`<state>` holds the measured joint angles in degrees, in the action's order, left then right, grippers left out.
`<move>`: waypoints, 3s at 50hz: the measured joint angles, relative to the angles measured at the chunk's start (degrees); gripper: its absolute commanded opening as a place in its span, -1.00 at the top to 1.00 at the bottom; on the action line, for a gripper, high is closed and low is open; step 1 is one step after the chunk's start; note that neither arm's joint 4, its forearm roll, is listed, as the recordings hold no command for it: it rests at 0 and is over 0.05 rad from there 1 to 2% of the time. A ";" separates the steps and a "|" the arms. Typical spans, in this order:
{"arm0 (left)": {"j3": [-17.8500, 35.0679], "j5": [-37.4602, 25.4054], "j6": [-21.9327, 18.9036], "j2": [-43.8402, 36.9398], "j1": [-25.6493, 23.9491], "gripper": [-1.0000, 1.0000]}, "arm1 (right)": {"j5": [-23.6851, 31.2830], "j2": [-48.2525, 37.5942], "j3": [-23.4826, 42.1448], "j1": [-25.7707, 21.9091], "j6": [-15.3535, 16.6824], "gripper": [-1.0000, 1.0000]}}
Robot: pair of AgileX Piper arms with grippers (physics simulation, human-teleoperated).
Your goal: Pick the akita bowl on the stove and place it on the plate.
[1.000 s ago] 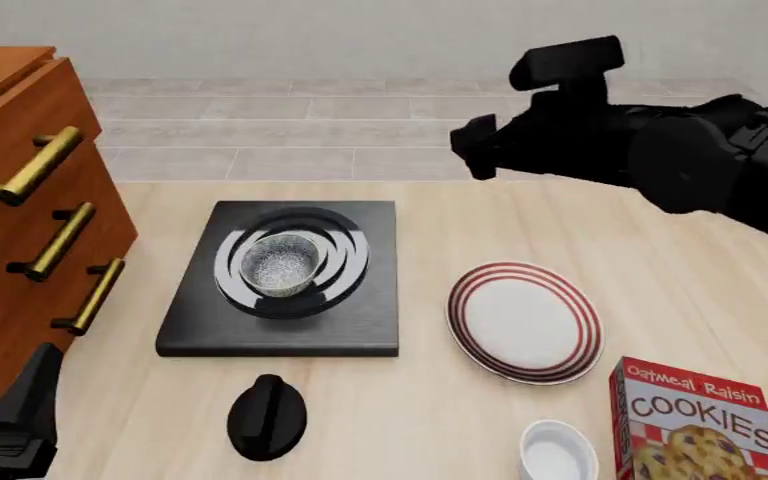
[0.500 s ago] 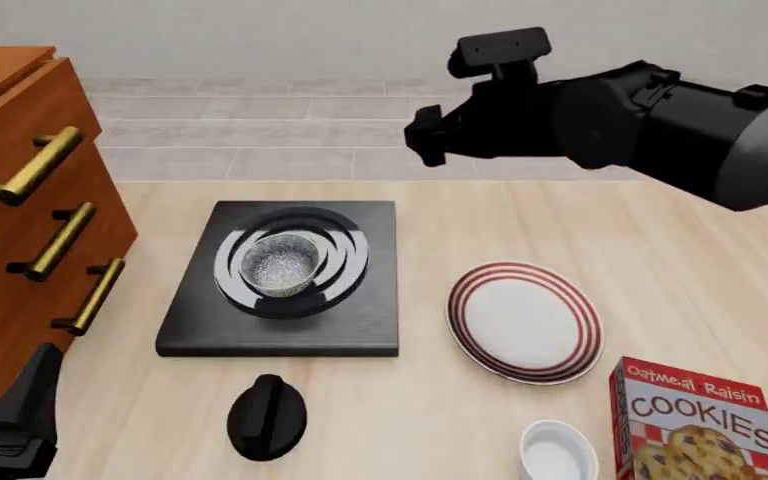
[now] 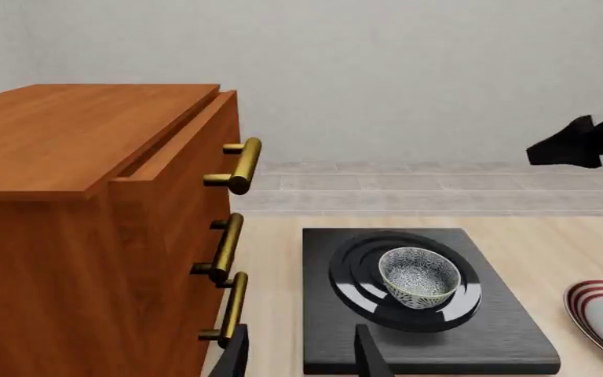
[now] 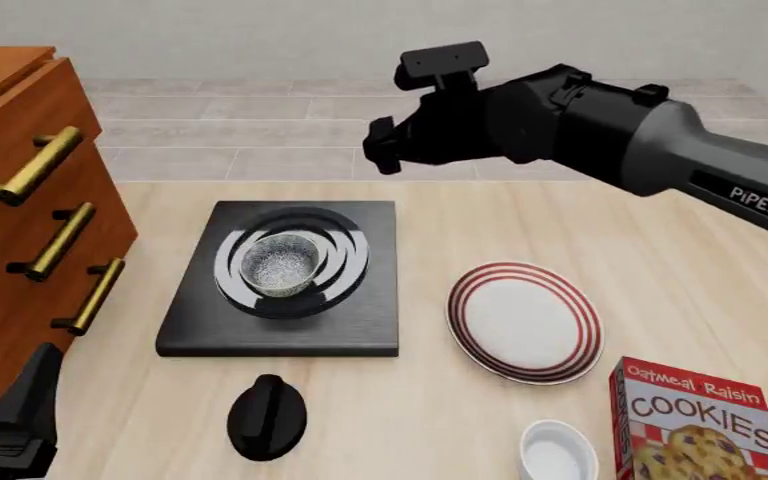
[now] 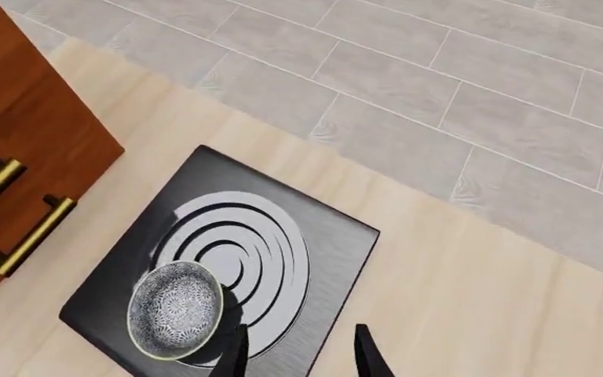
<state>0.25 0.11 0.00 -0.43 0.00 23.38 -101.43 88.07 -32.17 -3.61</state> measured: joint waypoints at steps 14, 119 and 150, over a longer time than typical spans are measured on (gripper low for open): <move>0.00 0.00 0.00 0.00 0.00 -1.00 | -0.06 -3.79 2.73 -1.86 -1.15 -1.00; 0.00 0.00 0.00 0.00 0.00 -1.00 | -8.82 -19.49 4.45 -7.27 -8.64 -1.00; 0.00 0.00 0.00 0.00 0.00 -1.00 | -10.49 -23.79 5.68 -7.09 -10.96 -1.00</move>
<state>0.25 0.11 0.00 -0.43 0.00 12.89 -125.22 93.76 -39.26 -14.56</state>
